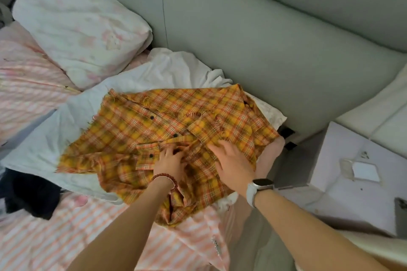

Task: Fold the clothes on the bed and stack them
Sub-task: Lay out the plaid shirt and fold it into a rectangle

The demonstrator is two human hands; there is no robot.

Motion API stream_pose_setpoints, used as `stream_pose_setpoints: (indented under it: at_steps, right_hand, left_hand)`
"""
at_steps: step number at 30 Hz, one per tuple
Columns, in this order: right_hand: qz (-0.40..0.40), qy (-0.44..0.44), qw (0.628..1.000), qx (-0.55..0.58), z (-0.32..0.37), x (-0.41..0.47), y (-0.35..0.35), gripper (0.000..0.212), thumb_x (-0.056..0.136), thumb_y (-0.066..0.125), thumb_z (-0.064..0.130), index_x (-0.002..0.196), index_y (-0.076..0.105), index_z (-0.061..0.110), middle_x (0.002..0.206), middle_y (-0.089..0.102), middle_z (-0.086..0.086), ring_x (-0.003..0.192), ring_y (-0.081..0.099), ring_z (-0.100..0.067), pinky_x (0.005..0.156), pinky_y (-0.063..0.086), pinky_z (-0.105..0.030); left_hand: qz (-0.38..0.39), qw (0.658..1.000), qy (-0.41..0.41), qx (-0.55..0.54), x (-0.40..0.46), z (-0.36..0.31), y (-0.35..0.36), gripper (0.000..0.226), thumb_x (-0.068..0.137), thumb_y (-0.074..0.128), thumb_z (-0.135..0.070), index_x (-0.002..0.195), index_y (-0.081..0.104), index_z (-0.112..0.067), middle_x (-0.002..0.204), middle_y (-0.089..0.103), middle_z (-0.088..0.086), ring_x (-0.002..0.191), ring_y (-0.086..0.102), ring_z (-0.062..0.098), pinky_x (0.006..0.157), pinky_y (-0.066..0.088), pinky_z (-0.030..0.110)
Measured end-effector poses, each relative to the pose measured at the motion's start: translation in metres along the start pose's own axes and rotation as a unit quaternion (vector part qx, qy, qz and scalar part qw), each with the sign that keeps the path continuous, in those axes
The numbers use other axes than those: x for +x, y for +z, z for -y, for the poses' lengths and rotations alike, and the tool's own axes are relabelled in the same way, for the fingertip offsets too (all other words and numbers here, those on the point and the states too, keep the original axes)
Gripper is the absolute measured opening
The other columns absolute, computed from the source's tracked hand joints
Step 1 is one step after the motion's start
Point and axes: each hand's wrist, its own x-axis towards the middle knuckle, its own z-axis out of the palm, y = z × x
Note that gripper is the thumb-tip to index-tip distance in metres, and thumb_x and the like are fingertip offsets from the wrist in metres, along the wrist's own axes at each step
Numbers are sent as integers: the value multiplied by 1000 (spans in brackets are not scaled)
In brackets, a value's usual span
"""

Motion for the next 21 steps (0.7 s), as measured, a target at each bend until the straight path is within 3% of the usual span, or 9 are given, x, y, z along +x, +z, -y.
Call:
stream_pose_setpoints:
  at_steps: [2, 4, 5, 7, 9, 12, 15, 17, 21]
  right_hand:
    - [9, -33, 998, -46, -3, 18, 3, 59, 95, 43, 20, 145, 16, 34, 153, 11, -1, 139, 12, -26, 108, 27, -46]
    - [16, -59, 995, -75, -3, 31, 3, 66, 95, 45, 22, 145, 6, 40, 155, -1, 1, 142, 1, -26, 111, 19, -49]
    - [20, -70, 994, -80, -2, 37, 2, 68, 94, 46, 24, 145, 4, 42, 155, -5, 1, 142, -3, -26, 112, 16, -50]
    - [56, -87, 992, -74, 1, 42, -3, 69, 93, 47, 27, 145, 4, 42, 155, -4, 2, 142, -3, -25, 112, 11, -50]
    - [129, -106, 983, -76, 7, 40, -7, 60, 94, 45, 30, 146, 15, 38, 155, 8, 2, 141, 4, -23, 112, 11, -49]
    - [190, -112, 973, -74, 20, 15, -6, 43, 96, 39, 33, 139, 36, 30, 142, 35, 0, 132, 27, -23, 107, 22, -46]
    - [175, -113, 978, -29, 35, -31, 3, 33, 97, 37, 28, 127, 48, 22, 123, 48, -1, 114, 43, -22, 95, 30, -38]
    - [141, -100, 983, 61, 46, -72, 13, 28, 97, 38, 26, 117, 55, 16, 114, 52, -3, 103, 46, -19, 89, 35, -33]
    - [129, -68, 963, 226, 76, -157, 38, 40, 96, 39, 42, 130, 46, 23, 120, 46, 9, 109, 44, -6, 91, 38, -20]
  left_hand:
    - [-12, 992, 28, -119, 1, 5, -2, 23, 98, 41, -23, 111, 57, -11, 115, 54, 10, 99, 53, 25, 77, 43, 24]
    - [-17, 969, 68, -237, -13, 13, -8, 20, 98, 41, -17, 80, 49, -16, 74, 53, 2, 62, 47, 15, 56, 35, 16]
    - [-18, 957, 92, -276, -23, 16, -12, 24, 98, 41, -16, 74, 42, -20, 65, 47, -2, 56, 42, 11, 53, 33, 17]
    - [-21, 945, 131, -298, -42, 20, -20, 25, 98, 42, -16, 74, 41, -25, 63, 44, -7, 54, 42, 5, 53, 34, 16]
    - [-51, 946, 129, -292, -56, 24, -24, 19, 97, 43, -16, 80, 48, -23, 64, 47, -7, 56, 45, 3, 52, 34, 16]
    - [-106, 948, 94, -285, -76, 26, -29, 16, 96, 47, -19, 94, 57, -6, 66, 54, 2, 59, 51, 18, 53, 36, 24]
    - [-129, 946, 112, -277, -111, 25, -29, 19, 93, 53, -19, 91, 63, -2, 76, 63, 11, 69, 58, 25, 62, 40, 28]
    - [-134, 948, 93, -274, -138, 28, -25, 21, 93, 54, -20, 87, 63, -2, 75, 63, 13, 69, 57, 26, 64, 42, 33]
    - [-197, 925, 61, -319, -202, 37, -26, 11, 89, 59, -13, 78, 62, -12, 72, 62, 6, 69, 57, 22, 64, 40, 23]
